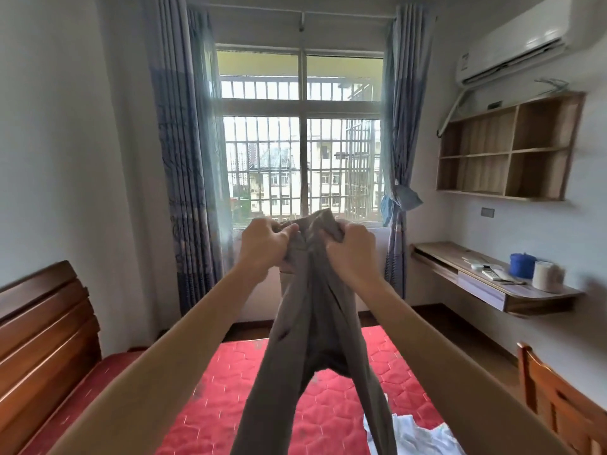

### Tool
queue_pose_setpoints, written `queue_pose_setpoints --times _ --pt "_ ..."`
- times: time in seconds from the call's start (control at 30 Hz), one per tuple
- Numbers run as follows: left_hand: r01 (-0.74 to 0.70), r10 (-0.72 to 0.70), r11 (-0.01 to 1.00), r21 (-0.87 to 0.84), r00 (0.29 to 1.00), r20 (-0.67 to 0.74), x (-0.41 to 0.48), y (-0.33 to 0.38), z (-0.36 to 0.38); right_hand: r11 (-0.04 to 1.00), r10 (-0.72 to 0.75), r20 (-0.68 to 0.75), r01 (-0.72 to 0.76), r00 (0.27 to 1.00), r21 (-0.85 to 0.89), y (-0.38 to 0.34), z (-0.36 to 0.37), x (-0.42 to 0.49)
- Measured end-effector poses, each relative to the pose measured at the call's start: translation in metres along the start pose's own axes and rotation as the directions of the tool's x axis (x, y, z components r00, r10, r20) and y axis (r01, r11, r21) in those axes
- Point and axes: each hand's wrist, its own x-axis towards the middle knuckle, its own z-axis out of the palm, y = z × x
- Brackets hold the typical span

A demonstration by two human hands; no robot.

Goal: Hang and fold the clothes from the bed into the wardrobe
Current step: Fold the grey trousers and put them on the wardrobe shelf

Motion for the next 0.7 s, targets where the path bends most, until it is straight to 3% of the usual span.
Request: queue_pose_setpoints --times 0.13,0.27,0.37,0.4,0.47,0.53,0.6,0.67,0.7 --pt "0.052 -0.055 0.99 -0.131 0.998 -0.018 -0.009 0.024 -0.001 0.994 -0.056 0.112 0.046 0.992 0.096 -0.018 0.011 -0.011" --pt "0.272 -0.224 0.899 -0.343 0.959 0.174 -0.017 0.037 -0.016 0.97 -0.053 0.229 -0.004 0.972 0.243 -0.005 0.011 -0.014" --pt "0.224 -0.123 0.903 -0.367 0.953 0.278 -0.028 0.035 -0.027 0.942 -0.047 0.183 -0.017 0.982 0.334 0.01 0.009 -0.015" --pt "0.143 -0.063 0.918 -0.37 0.973 0.221 -0.03 0.029 -0.03 0.936 -0.029 0.164 -0.031 0.986 0.351 0.012 0.008 -0.016" --pt "-0.098 0.086 0.957 -0.274 0.995 -0.054 -0.029 0.011 -0.034 0.918 0.02 0.138 -0.073 0.99 0.389 0.016 0.008 -0.017" --pt "-0.293 0.266 0.955 -0.056 0.922 -0.281 -0.026 -0.012 -0.036 0.894 0.054 0.135 -0.108 0.989 0.435 0.015 0.007 -0.016" --pt "-0.327 0.31 0.945 -0.008 0.903 -0.298 -0.029 -0.03 -0.036 0.87 0.055 0.127 -0.11 0.99 0.48 0.012 0.006 -0.014" --pt "-0.28 0.262 0.959 -0.045 0.935 -0.239 -0.034 -0.039 -0.035 0.851 0.044 0.13 -0.105 0.99 0.514 0.007 0.005 -0.014" --pt "-0.231 0.228 0.973 0.015 0.947 -0.228 -0.035 -0.042 -0.036 0.839 0.048 0.138 -0.115 0.989 0.532 0.006 0.005 -0.014"
